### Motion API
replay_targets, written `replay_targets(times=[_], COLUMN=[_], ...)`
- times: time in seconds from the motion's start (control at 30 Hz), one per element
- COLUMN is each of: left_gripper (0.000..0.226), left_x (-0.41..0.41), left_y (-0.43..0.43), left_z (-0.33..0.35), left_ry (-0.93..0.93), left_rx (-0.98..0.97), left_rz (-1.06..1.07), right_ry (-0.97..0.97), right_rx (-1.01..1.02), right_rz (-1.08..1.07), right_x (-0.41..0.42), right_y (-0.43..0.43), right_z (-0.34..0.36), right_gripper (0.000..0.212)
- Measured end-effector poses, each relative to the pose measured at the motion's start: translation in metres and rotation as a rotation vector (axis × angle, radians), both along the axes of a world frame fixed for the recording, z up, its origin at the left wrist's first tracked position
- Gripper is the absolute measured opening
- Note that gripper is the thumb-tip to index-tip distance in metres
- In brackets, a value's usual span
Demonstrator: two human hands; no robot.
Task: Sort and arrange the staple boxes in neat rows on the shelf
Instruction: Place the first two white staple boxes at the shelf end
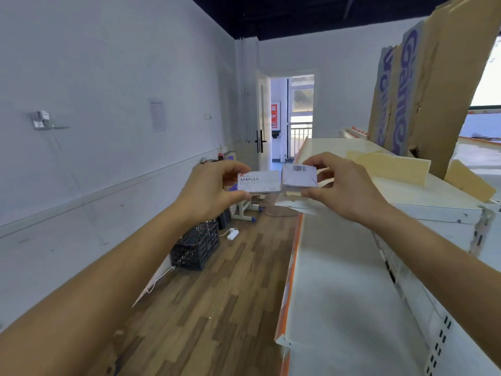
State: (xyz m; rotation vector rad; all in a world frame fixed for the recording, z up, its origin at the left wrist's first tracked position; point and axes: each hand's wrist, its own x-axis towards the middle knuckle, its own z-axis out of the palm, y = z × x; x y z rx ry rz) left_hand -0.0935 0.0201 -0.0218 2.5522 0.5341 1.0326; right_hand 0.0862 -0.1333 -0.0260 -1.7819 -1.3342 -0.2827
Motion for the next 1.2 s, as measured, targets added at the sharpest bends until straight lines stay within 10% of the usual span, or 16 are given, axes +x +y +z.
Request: replay_targets(times=[0.23, 0.67, 1.2], left_gripper=[0.047, 0.041, 0.039], left_x=[-0.081, -0.186, -0.098], left_y=[0.015, 0.066, 0.233], left_z=[-0.029, -0.117, -0.180], left_ry=[0.008, -0.009, 0.122], left_rx=[-0.039, -0.319, -0.441], left_rz=[0.105, 0.155, 0.197], right_ry=[0.002, 0.562, 1.089], right_rx=[-0.026, -0.144, -0.329], right_rz=[0.143, 0.512, 0.575], right_x=[-0.066, -0.141, -0.059], right_y=[0.032, 0.111, 0.278], right_z=[-0.027, -0.124, -0.200], right_gripper=[0.047, 0.046, 0.024])
